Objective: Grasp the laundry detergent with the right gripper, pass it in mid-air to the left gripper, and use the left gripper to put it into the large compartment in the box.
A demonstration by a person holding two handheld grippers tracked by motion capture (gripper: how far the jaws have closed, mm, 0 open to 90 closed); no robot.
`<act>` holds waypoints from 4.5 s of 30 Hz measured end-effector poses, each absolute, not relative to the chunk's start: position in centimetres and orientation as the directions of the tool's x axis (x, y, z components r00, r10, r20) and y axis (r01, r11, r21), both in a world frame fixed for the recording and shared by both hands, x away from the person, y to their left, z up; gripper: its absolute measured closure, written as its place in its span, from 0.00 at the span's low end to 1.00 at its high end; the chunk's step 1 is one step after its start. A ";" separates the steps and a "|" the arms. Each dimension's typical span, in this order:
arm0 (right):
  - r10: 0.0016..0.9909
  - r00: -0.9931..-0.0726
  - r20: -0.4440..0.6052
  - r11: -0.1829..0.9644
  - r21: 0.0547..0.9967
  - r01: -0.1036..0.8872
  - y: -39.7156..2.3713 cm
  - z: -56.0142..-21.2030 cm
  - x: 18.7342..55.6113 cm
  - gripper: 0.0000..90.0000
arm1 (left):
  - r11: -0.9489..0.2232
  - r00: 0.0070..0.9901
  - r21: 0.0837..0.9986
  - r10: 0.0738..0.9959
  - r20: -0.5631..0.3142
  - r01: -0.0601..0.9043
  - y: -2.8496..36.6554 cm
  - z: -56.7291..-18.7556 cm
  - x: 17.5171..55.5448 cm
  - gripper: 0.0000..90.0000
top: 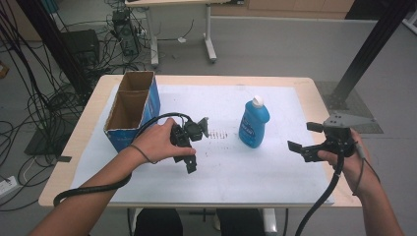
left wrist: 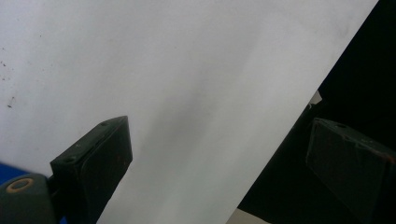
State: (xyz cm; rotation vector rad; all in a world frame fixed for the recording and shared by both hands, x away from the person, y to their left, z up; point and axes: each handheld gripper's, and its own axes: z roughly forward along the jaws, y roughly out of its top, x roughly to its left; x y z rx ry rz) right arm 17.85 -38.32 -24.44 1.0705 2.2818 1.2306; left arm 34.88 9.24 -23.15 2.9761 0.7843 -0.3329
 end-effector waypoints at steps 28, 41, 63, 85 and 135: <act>0.777 -0.625 0.070 0.329 0.802 0.499 -36.2 -28.8 17.0 0.05 | -0.874 0.852 -0.010 0.476 -0.220 0.486 9.3 -23.4 34.5 0.08; 0.779 -0.622 0.082 0.310 0.811 0.496 -35.7 -30.0 17.2 0.05 | -0.875 0.854 -0.007 0.473 -0.217 0.484 9.1 -23.5 34.5 0.08; 0.784 -0.616 0.077 0.269 0.852 0.449 -34.4 -33.2 18.2 0.05 | -0.872 0.849 -0.006 0.478 -0.227 0.490 9.1 -23.9 34.6 0.08; 0.783 -0.615 0.089 0.242 0.868 0.434 -33.5 -35.1 19.4 0.05 | -0.866 0.843 -0.005 0.489 -0.224 0.501 9.5 -24.3 34.7 0.08; 0.794 -0.601 0.094 0.229 0.869 0.438 -33.4 -35.4 20.0 0.05 | -0.867 0.847 0.007 0.486 -0.215 0.499 9.1 -23.9 34.9 0.08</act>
